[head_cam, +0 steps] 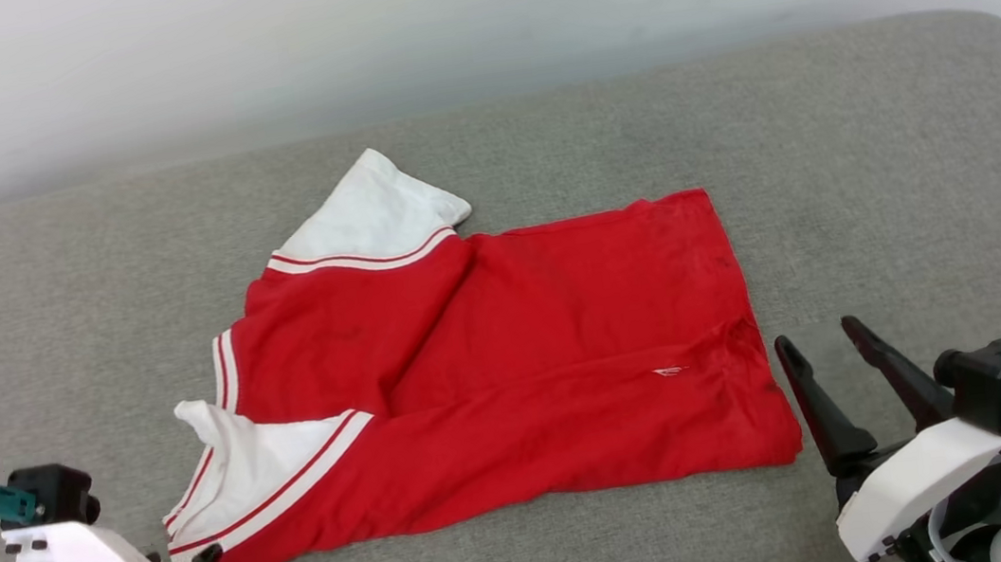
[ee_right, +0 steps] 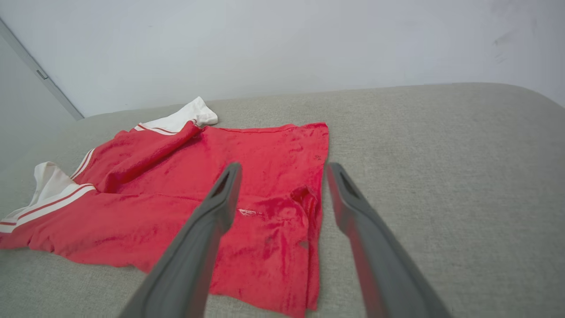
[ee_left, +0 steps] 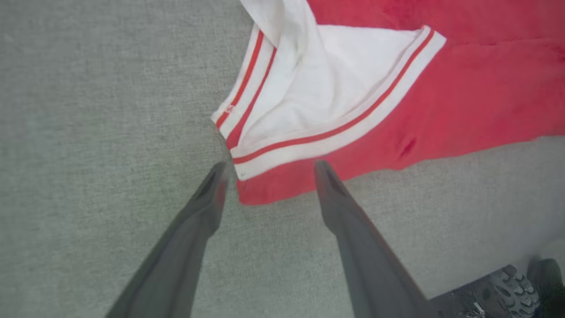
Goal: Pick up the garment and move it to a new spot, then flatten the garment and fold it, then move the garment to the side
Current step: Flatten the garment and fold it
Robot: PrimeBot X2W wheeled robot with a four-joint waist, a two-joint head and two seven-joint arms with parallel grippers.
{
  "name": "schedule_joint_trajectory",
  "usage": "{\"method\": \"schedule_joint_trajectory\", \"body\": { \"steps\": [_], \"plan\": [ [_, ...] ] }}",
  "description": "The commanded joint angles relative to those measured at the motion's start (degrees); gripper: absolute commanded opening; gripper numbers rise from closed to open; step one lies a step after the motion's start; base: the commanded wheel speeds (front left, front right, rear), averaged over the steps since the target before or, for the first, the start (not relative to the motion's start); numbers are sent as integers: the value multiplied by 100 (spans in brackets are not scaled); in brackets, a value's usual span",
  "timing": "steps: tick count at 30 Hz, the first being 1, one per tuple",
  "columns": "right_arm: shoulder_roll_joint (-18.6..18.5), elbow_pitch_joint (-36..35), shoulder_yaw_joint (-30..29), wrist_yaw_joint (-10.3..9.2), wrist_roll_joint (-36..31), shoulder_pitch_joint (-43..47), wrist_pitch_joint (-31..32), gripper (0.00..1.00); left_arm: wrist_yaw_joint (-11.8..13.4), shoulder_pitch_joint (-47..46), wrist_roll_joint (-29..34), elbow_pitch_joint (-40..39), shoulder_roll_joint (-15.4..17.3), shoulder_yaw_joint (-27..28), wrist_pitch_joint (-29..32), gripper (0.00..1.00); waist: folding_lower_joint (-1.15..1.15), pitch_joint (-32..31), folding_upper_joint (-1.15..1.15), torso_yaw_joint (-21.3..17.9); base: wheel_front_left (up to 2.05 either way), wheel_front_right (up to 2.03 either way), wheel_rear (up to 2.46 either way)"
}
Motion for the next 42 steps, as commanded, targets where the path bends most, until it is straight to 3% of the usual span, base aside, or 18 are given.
{"method": "schedule_joint_trajectory", "body": {
  "steps": [1, 13, 14, 16, 24, 33, 42],
  "plan": [
    [44, -8, 66, -2, 81, 13, 27, 100, 46, 114, -137, -8, 41, 26, 151, 100, 1, 107, 0, -108, 0, 0, 0],
    [75, 67, 73, -2, 294, -169, 81, 100, 73, -19, -774, 655, -111, -75, 1040, 100, 1, 681, 0, -457, 0, 0, 0],
    [67, 87, 58, -2, 328, -174, 80, 100, 52, -21, -797, 703, -141, -120, 1115, 82, 1, 695, 0, -474, 0, 0, 0],
    [37, 133, -18, -2, 357, -188, 130, 100, 36, -30, -867, 755, -227, -165, 1187, 0, 1, 720, 0, -488, 0, 0, 0],
    [-145, 221, -359, -2, 593, -173, 704, 100, -96, -229, -716, 527, -206, 66, 616, 0, 1, 654, 0, -304, 0, 0, 0],
    [-482, 254, -503, -2, 841, -350, 2414, 100, -10, -189, -340, -182, -71, 273, -67, 0, 1, 605, 0, 47, 0, 0, 0],
    [-441, 444, -192, -2, 923, -772, 3754, 100, 155, -337, -1, -993, -80, 178, -236, 0, 1, 943, 0, 427, 0, 0, 0]
  ]
}}
